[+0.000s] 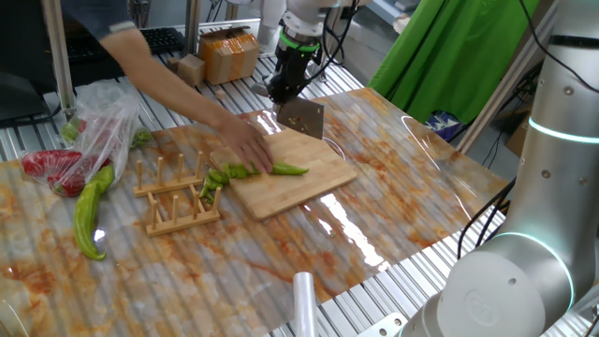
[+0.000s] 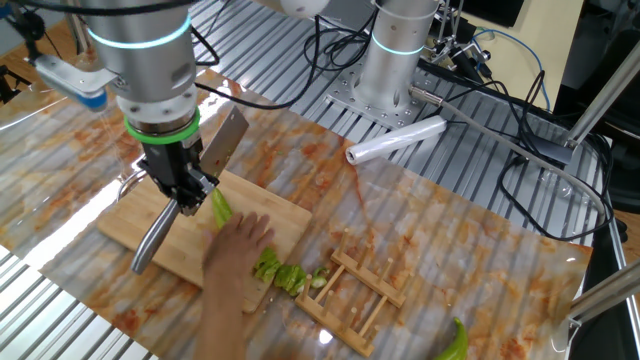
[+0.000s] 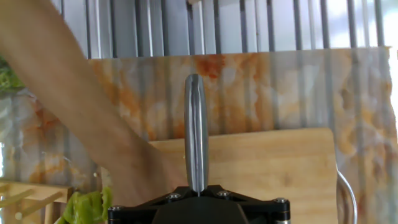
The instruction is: Chop the chili peppers
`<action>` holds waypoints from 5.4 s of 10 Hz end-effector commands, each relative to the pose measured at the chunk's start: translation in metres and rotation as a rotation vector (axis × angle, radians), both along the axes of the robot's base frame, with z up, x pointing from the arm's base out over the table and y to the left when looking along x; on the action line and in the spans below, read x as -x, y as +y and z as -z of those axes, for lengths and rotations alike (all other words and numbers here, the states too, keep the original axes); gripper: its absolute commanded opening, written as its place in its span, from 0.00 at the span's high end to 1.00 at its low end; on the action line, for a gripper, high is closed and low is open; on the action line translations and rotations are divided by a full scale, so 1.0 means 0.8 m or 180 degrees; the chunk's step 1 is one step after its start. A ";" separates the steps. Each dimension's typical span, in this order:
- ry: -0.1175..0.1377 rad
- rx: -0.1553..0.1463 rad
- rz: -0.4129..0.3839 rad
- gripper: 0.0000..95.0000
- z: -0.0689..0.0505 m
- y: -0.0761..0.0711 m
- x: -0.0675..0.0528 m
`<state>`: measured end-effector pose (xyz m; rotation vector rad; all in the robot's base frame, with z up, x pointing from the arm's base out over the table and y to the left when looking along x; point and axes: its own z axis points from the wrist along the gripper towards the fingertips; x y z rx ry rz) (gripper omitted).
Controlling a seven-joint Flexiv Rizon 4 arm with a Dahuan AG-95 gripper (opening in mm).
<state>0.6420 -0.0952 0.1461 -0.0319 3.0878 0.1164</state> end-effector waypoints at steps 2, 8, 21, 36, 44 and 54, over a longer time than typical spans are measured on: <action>-0.0352 0.0001 -0.0216 1.00 -0.004 0.004 0.003; -0.0325 0.0007 -0.0089 1.00 -0.005 0.004 0.002; -0.0072 0.0048 0.0128 1.00 -0.019 0.030 0.004; -0.0124 0.0102 0.0214 1.00 -0.042 0.062 0.011; -0.0313 0.0120 0.0131 1.00 -0.039 0.070 0.018; -0.0455 0.0185 0.0022 1.00 0.008 0.052 0.034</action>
